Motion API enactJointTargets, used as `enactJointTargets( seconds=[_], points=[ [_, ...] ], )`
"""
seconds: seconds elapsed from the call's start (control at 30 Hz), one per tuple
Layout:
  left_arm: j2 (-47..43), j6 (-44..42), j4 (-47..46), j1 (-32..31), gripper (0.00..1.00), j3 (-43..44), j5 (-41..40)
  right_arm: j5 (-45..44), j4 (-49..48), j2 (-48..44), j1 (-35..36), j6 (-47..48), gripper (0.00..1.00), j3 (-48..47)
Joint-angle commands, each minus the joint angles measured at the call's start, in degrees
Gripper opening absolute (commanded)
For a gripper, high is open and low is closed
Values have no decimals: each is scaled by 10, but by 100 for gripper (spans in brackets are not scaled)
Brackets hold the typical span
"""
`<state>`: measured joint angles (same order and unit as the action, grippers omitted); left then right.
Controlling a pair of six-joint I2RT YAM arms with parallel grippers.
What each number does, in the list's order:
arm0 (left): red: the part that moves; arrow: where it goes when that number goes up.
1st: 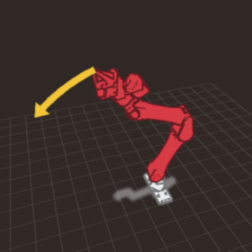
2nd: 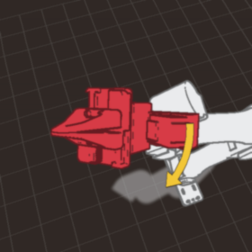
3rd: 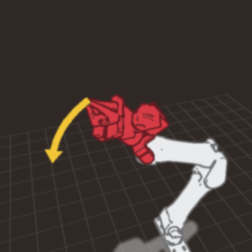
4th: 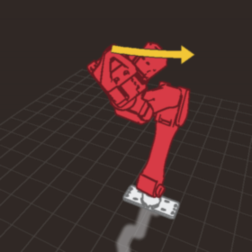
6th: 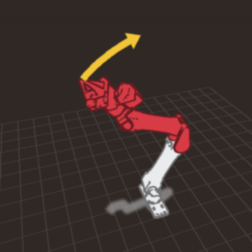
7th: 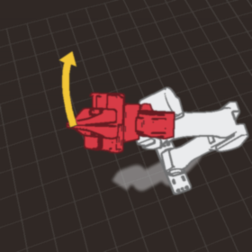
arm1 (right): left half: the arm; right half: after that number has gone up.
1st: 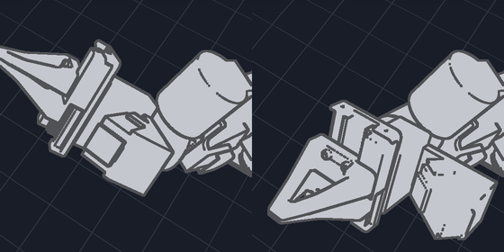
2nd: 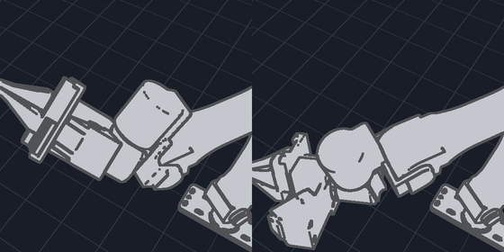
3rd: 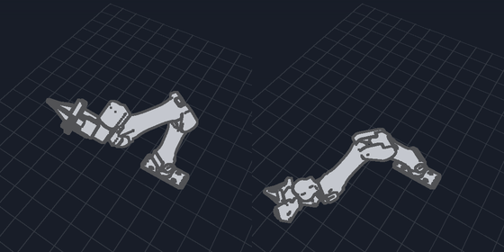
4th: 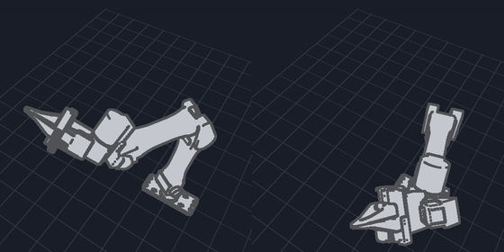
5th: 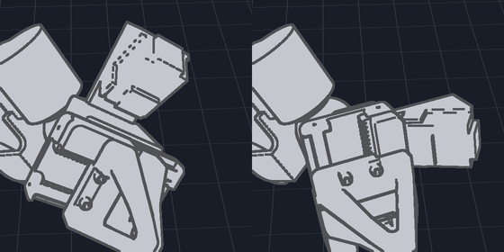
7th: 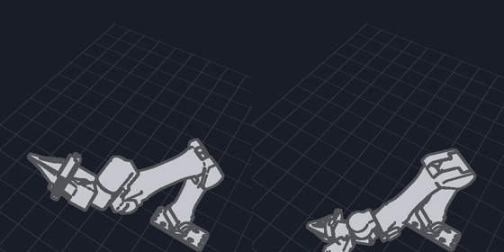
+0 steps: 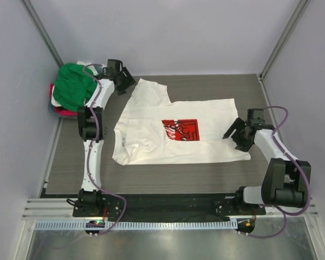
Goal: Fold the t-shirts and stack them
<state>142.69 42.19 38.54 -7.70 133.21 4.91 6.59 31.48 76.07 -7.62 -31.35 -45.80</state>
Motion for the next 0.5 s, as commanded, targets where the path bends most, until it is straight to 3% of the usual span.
enactJointTargets(
  seconds=[0.0, 0.07, 0.23, 0.37, 0.47],
  points=[
    [56, 23, -138, 8, 72, 43, 53, 16, -12, 14, 16, 2, 79, -10],
    [82, 52, -211, 16, 72, 55, 62, 20, -17, 23, 23, -5, 79, -10],
    [190, 114, -262, 22, 71, 164, 38, 18, -19, 31, 41, -6, 79, -9],
    [218, 147, -301, 18, 59, 159, 22, 18, -14, 35, 42, -5, 79, -13],
    [222, 147, -301, 8, 56, 140, 13, 11, -6, 36, 42, 1, 79, -22]
  ],
)
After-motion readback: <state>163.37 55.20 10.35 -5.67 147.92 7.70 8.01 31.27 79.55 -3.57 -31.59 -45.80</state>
